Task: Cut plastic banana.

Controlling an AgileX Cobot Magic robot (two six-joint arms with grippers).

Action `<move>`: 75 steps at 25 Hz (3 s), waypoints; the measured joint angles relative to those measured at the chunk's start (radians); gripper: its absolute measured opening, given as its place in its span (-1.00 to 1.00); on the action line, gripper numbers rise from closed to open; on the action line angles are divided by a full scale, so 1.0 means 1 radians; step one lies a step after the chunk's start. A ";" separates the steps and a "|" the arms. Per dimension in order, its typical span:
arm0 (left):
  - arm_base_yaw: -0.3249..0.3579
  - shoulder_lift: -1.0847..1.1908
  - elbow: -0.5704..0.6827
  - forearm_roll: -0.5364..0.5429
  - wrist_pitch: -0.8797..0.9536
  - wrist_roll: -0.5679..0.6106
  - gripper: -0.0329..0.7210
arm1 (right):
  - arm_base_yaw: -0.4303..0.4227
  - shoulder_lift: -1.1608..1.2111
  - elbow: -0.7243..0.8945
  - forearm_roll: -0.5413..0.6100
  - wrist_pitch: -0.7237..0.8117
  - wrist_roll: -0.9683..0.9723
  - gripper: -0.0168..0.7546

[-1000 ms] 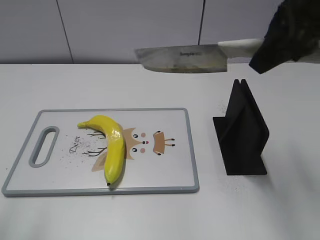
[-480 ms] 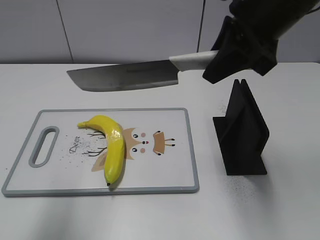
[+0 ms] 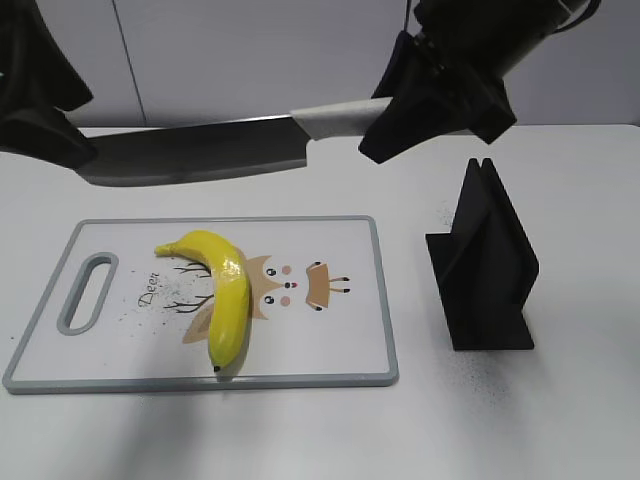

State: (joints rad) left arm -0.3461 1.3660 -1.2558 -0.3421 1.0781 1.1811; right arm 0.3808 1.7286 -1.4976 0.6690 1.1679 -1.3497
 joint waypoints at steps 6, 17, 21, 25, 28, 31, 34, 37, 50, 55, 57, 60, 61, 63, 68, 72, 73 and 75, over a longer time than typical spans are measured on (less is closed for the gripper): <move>0.000 0.049 -0.004 -0.012 -0.053 0.013 0.59 | 0.001 0.004 -0.014 0.045 0.000 -0.048 -0.53; 0.000 0.051 -0.004 -0.041 -0.049 0.020 -0.81 | 0.005 0.018 -0.016 0.081 -0.071 -0.079 -0.53; 0.000 0.089 -0.005 -0.038 -0.070 0.013 -0.82 | 0.006 0.032 -0.016 0.063 -0.099 -0.054 -0.53; 0.000 0.188 -0.005 -0.031 -0.110 0.013 -0.82 | 0.007 0.103 -0.016 0.008 -0.116 -0.009 -0.53; 0.000 0.283 -0.005 -0.021 -0.143 0.013 -0.82 | 0.007 0.186 -0.016 -0.018 -0.134 0.005 -0.53; 0.000 0.405 -0.005 -0.017 -0.176 0.013 -0.82 | 0.007 0.293 -0.016 -0.040 -0.156 0.010 -0.52; 0.000 0.541 -0.005 -0.017 -0.223 -0.004 -0.82 | 0.008 0.411 -0.016 -0.057 -0.190 0.013 -0.52; 0.000 0.618 -0.023 -0.029 -0.231 -0.020 -0.81 | 0.005 0.482 -0.026 -0.068 -0.205 0.021 -0.50; -0.003 0.549 -0.012 -0.025 -0.223 -0.046 -0.80 | 0.011 0.417 -0.032 -0.106 -0.194 0.045 -0.50; -0.005 0.375 -0.013 -0.030 -0.122 -0.063 -0.81 | 0.014 0.253 -0.031 -0.111 -0.146 0.046 -0.50; -0.007 0.315 -0.013 -0.035 -0.089 -0.066 -0.82 | 0.018 0.199 -0.031 -0.111 -0.129 0.046 -0.50; -0.008 0.241 -0.013 -0.044 -0.061 -0.067 -0.83 | 0.020 0.134 -0.031 -0.105 -0.102 0.046 -0.51; -0.009 0.219 -0.013 -0.047 -0.055 -0.067 -0.83 | 0.021 0.121 -0.031 -0.103 -0.097 0.046 -0.51; -0.009 0.190 -0.013 -0.049 -0.053 -0.068 -0.83 | 0.021 0.101 -0.031 -0.099 -0.095 0.046 -0.51; -0.009 0.180 -0.013 -0.051 -0.060 -0.068 -0.83 | 0.021 0.097 -0.031 -0.097 -0.094 0.046 -0.51; -0.009 0.180 -0.013 -0.051 -0.081 -0.074 -0.64 | 0.021 0.097 -0.031 -0.098 -0.092 0.049 -0.52; -0.009 0.180 -0.013 -0.050 -0.094 -0.082 -0.51 | 0.021 0.097 -0.031 -0.097 -0.089 0.054 -0.53; -0.006 0.180 -0.013 -0.047 -0.105 -0.094 -0.06 | 0.019 0.097 -0.031 -0.098 -0.082 0.073 -0.54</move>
State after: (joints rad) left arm -0.3517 1.5456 -1.2689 -0.3890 0.9728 1.0872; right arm 0.3998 1.8254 -1.5288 0.5710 1.0861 -1.2765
